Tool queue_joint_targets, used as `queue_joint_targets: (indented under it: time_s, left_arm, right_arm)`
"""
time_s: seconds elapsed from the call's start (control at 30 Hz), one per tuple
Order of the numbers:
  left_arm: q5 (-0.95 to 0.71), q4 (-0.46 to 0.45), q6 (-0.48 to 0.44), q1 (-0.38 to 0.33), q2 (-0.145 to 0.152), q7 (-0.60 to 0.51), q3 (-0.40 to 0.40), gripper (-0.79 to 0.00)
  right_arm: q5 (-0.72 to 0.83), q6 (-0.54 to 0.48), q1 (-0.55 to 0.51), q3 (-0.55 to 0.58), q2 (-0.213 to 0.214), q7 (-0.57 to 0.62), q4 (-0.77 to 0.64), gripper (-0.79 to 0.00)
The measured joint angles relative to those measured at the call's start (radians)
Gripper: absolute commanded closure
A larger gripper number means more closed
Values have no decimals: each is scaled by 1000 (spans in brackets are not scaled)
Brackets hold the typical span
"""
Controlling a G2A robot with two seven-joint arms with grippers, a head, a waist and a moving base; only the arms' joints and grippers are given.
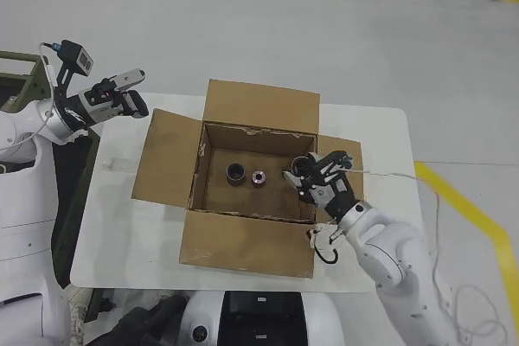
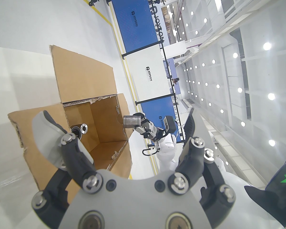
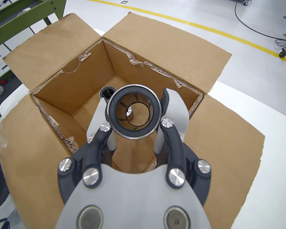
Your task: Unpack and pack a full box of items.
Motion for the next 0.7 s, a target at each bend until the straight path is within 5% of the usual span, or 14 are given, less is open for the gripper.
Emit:
queue_joint_targets:
  time_s: [0.7]
  left_arm:
    - [0,0,0,0,0,0,0,-785]
  right_arm:
    - [-39,135,305,-258,-60,191,299,0]
